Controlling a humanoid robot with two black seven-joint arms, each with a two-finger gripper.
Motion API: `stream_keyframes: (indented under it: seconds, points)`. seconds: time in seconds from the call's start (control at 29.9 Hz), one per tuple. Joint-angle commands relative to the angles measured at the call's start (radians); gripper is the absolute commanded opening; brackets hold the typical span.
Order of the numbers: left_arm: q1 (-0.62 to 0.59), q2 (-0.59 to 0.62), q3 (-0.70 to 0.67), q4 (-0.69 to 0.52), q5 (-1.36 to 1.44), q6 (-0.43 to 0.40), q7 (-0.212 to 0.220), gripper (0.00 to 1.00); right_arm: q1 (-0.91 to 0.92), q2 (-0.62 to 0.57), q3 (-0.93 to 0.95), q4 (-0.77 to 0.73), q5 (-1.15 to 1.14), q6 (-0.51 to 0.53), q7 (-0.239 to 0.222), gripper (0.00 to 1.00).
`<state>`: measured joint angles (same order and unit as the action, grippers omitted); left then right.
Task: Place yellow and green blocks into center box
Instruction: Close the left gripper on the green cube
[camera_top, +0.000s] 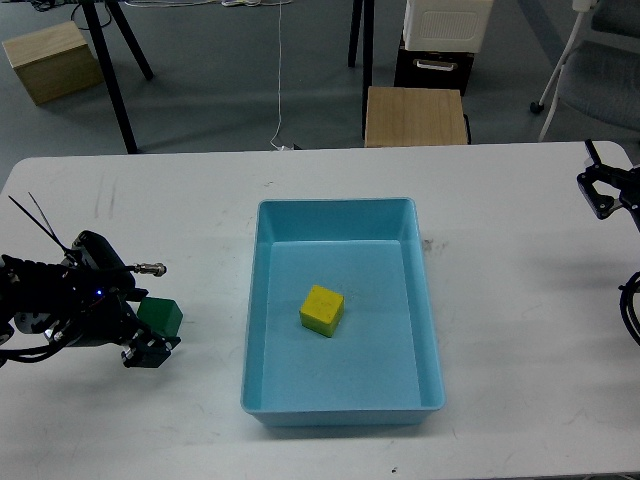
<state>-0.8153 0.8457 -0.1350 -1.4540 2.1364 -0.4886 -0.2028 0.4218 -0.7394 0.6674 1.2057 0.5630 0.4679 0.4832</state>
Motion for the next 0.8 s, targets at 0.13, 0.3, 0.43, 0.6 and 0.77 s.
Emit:
stream_keyframes:
  seconds: [0.13, 0.3, 0.43, 0.6, 0.77]
  points:
    - [0.001, -0.001, -0.002, 0.0, -0.004, 0.0, -0.007, 0.99, 0.0, 0.0, 0.0, 0.0, 0.0, 0.0, 0.001, 0.99]
    - [-0.001, -0.002, -0.005, 0.001, -0.009, 0.0, -0.012, 0.97, 0.0, 0.0, 0.0, 0.0, 0.0, 0.0, 0.0, 0.99]
    - [-0.001, -0.001, -0.003, 0.001, -0.007, 0.0, -0.012, 0.92, 0.0, 0.0, 0.0, 0.0, 0.0, 0.0, 0.0, 0.99]
    - [0.001, -0.002, -0.003, 0.001, 0.0, 0.0, -0.009, 0.8, 0.0, 0.0, 0.0, 0.0, 0.0, 0.0, 0.0, 0.99]
    - [-0.001, -0.002, -0.005, 0.001, 0.0, 0.0, -0.006, 0.73, 0.0, 0.0, 0.001, 0.0, 0.0, 0.0, 0.0, 0.99]
